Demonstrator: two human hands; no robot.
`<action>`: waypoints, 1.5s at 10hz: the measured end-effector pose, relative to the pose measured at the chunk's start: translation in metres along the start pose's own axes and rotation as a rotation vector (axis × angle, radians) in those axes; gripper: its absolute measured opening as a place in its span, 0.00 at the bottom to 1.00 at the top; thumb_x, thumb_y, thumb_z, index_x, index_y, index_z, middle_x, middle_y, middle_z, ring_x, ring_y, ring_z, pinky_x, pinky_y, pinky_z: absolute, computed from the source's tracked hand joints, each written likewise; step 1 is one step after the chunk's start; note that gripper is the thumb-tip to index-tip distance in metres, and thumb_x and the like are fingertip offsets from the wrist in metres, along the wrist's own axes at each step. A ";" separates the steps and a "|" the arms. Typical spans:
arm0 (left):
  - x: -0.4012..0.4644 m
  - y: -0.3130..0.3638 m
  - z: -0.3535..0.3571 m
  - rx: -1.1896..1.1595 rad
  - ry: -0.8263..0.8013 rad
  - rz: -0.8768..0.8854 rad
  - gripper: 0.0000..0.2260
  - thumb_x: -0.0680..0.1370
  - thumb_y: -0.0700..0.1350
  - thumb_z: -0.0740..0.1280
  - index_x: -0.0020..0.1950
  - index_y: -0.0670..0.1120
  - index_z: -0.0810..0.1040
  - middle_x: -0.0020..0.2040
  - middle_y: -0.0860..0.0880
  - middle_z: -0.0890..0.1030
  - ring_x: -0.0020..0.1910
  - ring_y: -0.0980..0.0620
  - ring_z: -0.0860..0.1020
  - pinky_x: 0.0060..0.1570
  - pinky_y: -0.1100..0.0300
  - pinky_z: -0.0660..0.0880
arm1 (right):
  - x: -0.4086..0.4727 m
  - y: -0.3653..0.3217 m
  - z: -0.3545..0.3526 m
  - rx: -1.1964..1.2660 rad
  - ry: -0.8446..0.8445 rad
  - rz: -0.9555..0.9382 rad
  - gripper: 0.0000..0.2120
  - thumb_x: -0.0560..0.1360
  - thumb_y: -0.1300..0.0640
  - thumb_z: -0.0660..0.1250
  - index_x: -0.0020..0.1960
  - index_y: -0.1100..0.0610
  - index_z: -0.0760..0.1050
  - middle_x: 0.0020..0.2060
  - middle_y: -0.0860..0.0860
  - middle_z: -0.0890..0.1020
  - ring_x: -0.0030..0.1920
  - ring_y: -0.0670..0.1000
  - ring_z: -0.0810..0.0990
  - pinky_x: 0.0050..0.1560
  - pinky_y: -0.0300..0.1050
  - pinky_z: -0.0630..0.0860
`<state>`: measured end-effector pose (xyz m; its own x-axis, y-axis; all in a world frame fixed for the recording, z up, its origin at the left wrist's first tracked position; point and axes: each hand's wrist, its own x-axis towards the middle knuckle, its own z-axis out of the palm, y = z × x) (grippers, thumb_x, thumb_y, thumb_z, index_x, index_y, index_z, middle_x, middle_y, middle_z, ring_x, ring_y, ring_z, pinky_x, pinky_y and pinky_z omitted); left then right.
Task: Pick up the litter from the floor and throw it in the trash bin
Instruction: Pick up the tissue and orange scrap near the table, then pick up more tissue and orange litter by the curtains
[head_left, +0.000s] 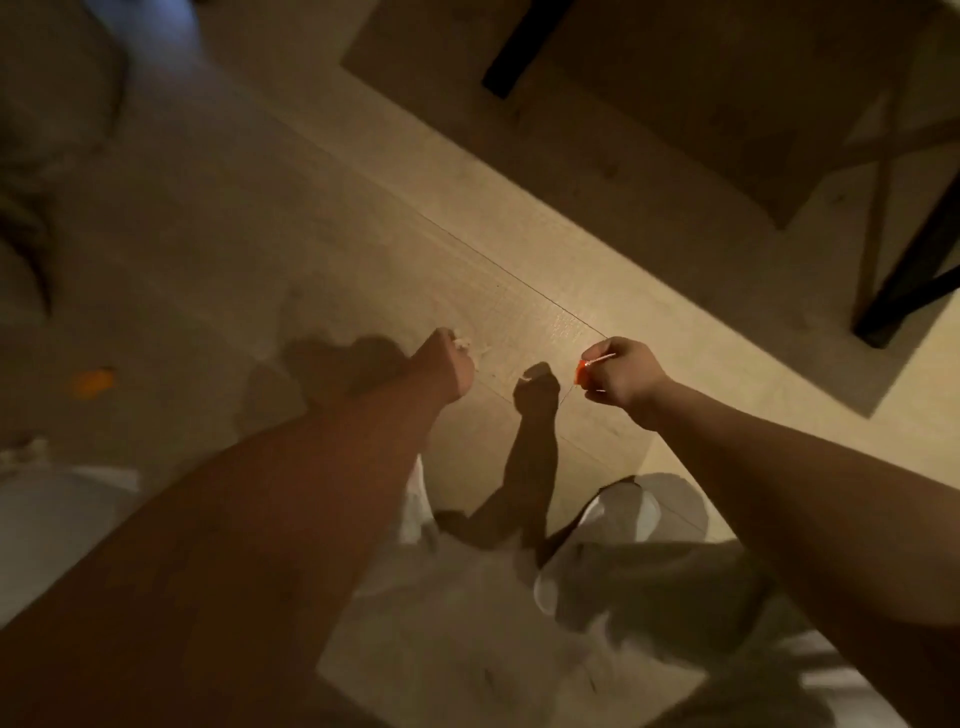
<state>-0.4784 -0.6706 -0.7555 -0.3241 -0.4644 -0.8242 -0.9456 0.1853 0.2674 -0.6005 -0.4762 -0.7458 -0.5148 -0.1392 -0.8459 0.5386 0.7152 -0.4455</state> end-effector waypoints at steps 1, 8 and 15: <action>-0.118 0.014 -0.056 -0.112 -0.002 -0.074 0.23 0.80 0.42 0.60 0.76 0.44 0.66 0.69 0.40 0.76 0.65 0.39 0.77 0.64 0.48 0.75 | -0.100 -0.041 -0.015 -0.018 -0.052 -0.006 0.15 0.77 0.70 0.52 0.49 0.60 0.77 0.36 0.54 0.76 0.33 0.50 0.73 0.40 0.45 0.78; -0.509 -0.215 -0.249 -1.202 0.303 -0.325 0.15 0.79 0.37 0.56 0.36 0.46 0.76 0.30 0.45 0.73 0.22 0.51 0.66 0.23 0.70 0.60 | -0.548 -0.175 0.122 -0.322 -0.248 -0.149 0.19 0.76 0.51 0.64 0.31 0.54 0.59 0.24 0.51 0.59 0.21 0.50 0.57 0.23 0.39 0.58; -0.494 -0.447 -0.370 -1.475 0.383 -0.373 0.12 0.80 0.29 0.55 0.56 0.39 0.75 0.33 0.39 0.74 0.15 0.54 0.73 0.15 0.72 0.63 | -0.574 -0.223 0.425 -0.713 -0.419 -0.207 0.12 0.78 0.64 0.58 0.56 0.62 0.79 0.32 0.56 0.74 0.29 0.52 0.72 0.35 0.45 0.75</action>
<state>0.0942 -0.8445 -0.2836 0.1543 -0.5148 -0.8433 -0.0889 -0.8573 0.5070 -0.1421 -0.8470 -0.2853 -0.1915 -0.4564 -0.8689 -0.1606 0.8880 -0.4310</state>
